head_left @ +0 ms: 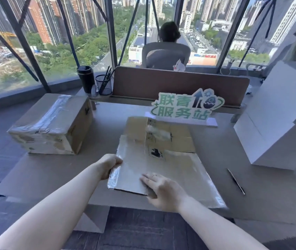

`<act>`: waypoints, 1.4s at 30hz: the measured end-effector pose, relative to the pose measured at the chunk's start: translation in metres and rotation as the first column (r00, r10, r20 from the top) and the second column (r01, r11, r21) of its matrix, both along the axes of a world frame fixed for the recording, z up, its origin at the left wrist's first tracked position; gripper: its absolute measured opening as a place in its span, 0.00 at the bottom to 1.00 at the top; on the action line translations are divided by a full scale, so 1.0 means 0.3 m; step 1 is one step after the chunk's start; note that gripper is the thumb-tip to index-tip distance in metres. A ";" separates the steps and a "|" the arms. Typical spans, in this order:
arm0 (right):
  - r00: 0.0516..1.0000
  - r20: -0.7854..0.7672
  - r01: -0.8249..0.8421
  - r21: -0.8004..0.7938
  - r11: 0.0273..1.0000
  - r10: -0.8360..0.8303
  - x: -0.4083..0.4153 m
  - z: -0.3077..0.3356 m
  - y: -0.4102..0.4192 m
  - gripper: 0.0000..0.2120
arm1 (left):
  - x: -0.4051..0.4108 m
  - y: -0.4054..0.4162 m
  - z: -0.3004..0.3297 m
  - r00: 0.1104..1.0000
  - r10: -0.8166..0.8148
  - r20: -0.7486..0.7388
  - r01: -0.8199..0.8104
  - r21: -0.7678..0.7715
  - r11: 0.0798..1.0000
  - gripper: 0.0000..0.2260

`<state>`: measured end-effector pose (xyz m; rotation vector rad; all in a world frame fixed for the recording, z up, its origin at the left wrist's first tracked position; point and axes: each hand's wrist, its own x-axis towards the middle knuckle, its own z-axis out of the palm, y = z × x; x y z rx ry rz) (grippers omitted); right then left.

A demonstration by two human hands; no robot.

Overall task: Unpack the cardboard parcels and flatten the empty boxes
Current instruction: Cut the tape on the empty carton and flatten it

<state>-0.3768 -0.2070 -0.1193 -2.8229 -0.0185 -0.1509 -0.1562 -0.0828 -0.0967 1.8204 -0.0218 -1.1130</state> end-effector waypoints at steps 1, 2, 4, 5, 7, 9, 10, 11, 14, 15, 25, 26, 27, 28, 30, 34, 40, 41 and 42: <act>1.000 -0.030 0.006 0.007 1.000 -0.005 0.007 -0.030 0.012 0.25 | 0.013 0.007 -0.026 0.998 -0.032 0.055 0.030 0.037 0.999 0.07; 0.996 -0.086 0.016 0.020 1.000 -0.015 0.014 -0.059 0.023 0.27 | 0.026 0.012 -0.056 0.991 -0.077 0.111 0.068 0.080 0.994 0.09; 0.965 -0.259 0.034 0.011 0.999 -0.030 0.018 -0.115 0.038 0.32 | 0.031 0.022 -0.105 0.972 -0.158 0.176 0.133 0.142 0.981 0.11; 0.936 -0.350 0.038 0.005 0.999 -0.034 0.017 -0.140 0.042 0.35 | 0.030 0.027 -0.129 0.962 -0.186 0.200 0.151 0.179 0.972 0.11; 0.890 -0.454 0.043 -0.013 0.999 -0.045 0.019 -0.181 0.037 0.35 | 0.019 0.029 -0.171 0.943 -0.219 0.250 0.162 0.228 0.960 0.12; 0.868 -0.490 0.097 0.010 0.995 -0.080 0.014 -0.222 0.008 0.31 | 0.016 0.031 -0.224 0.908 -0.266 0.323 0.171 0.295 0.940 0.12; 0.855 -0.505 0.138 0.005 0.990 -0.117 0.011 -0.239 -0.019 0.29 | 0.020 0.034 -0.248 0.885 -0.296 0.360 0.169 0.343 0.924 0.12; 0.838 -0.520 0.188 -0.007 0.982 -0.164 0.006 -0.257 -0.056 0.29 | 0.024 0.036 -0.269 0.862 -0.336 0.380 0.178 0.394 0.902 0.12; 0.788 -0.534 0.352 -0.017 0.936 -0.306 -0.008 -0.282 -0.194 0.28 | 0.044 0.032 -0.320 0.837 -0.447 0.315 0.231 0.537 0.811 0.17; 0.771 -0.538 0.394 -0.019 0.919 -0.342 -0.006 -0.287 -0.244 0.28 | 0.049 0.021 -0.323 0.828 -0.490 0.272 0.254 0.597 0.761 0.19; 0.726 -0.477 0.542 -0.045 0.839 -0.495 0.254 -0.294 -0.611 0.32 | 0.109 -0.392 -0.294 0.602 -0.591 0.537 0.199 0.615 0.763 0.24; 0.724 -0.479 0.547 -0.039 0.837 -0.496 0.285 -0.299 -0.629 0.32 | 0.113 -0.439 -0.305 0.566 -0.626 0.537 0.244 0.615 0.749 0.24; 0.724 -0.479 0.551 -0.030 0.834 -0.496 0.313 -0.309 -0.647 0.33 | 0.116 -0.484 -0.316 0.513 -0.665 0.543 0.283 0.624 0.728 0.25; 0.725 -0.479 0.555 -0.017 0.832 -0.494 0.340 -0.322 -0.663 0.33 | 0.122 -0.526 -0.330 0.452 -0.695 0.560 0.310 0.632 0.710 0.26; 0.729 -0.477 0.560 0.001 0.829 -0.491 0.388 -0.355 -0.693 0.34 | 0.149 -0.603 -0.370 0.336 -0.745 0.577 0.352 0.657 0.667 0.27; 0.714 -0.461 0.572 -0.049 0.819 -0.526 0.459 -0.431 -0.744 0.35 | 0.230 -0.738 -0.461 0.159 -0.822 0.547 0.391 0.730 0.561 0.29; 0.698 -0.324 0.626 -0.157 0.764 -0.639 0.485 -0.527 -0.712 0.35 | 0.259 -0.773 -0.605 0.107 -0.802 0.588 0.360 0.729 0.582 0.32; 0.700 -0.299 0.629 -0.173 0.758 -0.649 0.486 -0.537 -0.711 0.35 | 0.260 -0.772 -0.615 0.101 -0.792 0.602 0.355 0.722 0.594 0.33; 0.701 -0.284 0.631 -0.179 0.755 -0.654 0.488 -0.543 -0.712 0.35 | 0.264 -0.774 -0.620 0.096 -0.785 0.612 0.359 0.714 0.600 0.33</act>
